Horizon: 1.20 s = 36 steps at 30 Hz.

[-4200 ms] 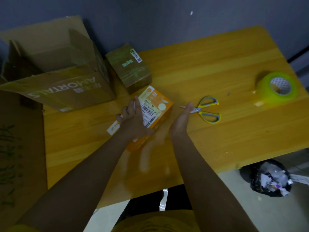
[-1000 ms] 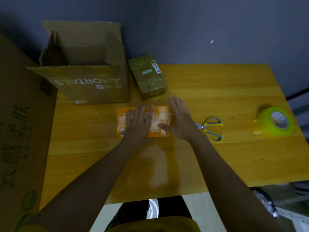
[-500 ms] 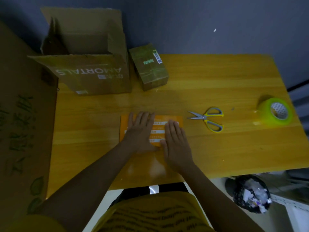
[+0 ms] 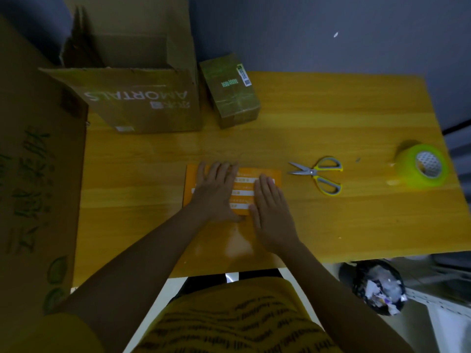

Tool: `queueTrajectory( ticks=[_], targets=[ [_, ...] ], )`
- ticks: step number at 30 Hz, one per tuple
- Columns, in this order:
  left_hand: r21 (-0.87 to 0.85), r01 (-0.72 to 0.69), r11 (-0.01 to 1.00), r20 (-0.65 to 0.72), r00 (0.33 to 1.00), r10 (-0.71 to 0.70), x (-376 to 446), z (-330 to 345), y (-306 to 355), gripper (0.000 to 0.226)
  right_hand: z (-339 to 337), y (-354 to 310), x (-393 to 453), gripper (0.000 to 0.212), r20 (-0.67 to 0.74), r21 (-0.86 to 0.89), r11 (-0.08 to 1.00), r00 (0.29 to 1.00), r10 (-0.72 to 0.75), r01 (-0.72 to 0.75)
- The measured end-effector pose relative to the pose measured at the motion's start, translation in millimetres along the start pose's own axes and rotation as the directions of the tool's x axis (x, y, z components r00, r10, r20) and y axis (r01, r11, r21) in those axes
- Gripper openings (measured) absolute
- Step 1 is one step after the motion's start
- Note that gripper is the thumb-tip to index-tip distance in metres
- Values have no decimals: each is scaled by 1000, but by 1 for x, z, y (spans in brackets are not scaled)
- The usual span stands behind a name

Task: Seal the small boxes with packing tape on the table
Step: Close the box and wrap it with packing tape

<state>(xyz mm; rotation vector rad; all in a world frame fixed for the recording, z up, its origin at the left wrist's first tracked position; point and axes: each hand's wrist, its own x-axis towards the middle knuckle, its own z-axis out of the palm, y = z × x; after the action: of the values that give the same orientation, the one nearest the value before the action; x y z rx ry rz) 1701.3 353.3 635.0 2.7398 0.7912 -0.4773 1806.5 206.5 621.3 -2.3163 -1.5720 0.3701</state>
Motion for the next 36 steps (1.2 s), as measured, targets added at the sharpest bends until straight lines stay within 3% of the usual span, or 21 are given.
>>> queueTrajectory(
  ticks=[3, 6, 9, 10, 12, 14, 18, 21, 22, 26, 30, 33, 36],
  targets=[
    [38, 4, 999, -127, 992, 1, 4, -4, 0, 131, -18, 15, 23, 54, -87, 99, 993, 994, 67, -58],
    [111, -13, 994, -215, 976, 37, 5, -12, -4, 134, -36, 24, 59, 72, -15, 201, 966, 986, 166, -160],
    [58, -124, 991, -301, 944, 136, 10, -24, -11, 116, -33, 20, 47, 66, -62, 239, 967, 992, 111, -93],
    [26, -134, 991, -275, 952, 136, 13, -30, -11, 112, -33, 19, 36, 61, -114, 224, 973, 990, 84, -57],
    [-14, -103, 995, -85, 991, 101, 13, -35, -11, 120, -33, 14, 14, 51, -210, 153, 988, 978, 3, 30],
    [-19, -50, 999, 83, 995, 51, 13, -31, -9, 127, -31, 6, 3, 45, -212, 76, 995, 976, -44, 62],
    [-26, -27, 999, 38, 999, 28, 13, -28, -10, 120, -38, -14, 39, 71, 120, -145, 988, 990, 72, -54],
    [7, -52, 999, -34, 998, 52, 3, -17, -6, 121, -35, -10, 96, 62, 401, -218, 962, 883, 244, -167],
    [35, -57, 998, -54, 997, 59, -2, -13, -3, 121, -33, -9, 111, 59, 435, -245, 955, 861, 263, -168],
    [57, -36, 998, -55, 998, 39, 3, -15, -4, 120, -21, -11, 109, 56, 362, -265, 949, 895, 260, -169],
    [44, -30, 999, -26, 999, 31, 10, -18, -6, 119, -30, -16, 43, 64, 132, -135, 989, 988, 85, -67],
    [66, -41, 997, -8, 999, 42, 11, -19, -6, 120, -37, -13, -3, 61, 120, 10, 1000, 993, -19, 18],
    [58, -69, 996, 15, 998, 69, 15, -27, -10, 119, -46, -11, 0, 47, -48, 82, 996, 998, -37, 41]
  ],
)
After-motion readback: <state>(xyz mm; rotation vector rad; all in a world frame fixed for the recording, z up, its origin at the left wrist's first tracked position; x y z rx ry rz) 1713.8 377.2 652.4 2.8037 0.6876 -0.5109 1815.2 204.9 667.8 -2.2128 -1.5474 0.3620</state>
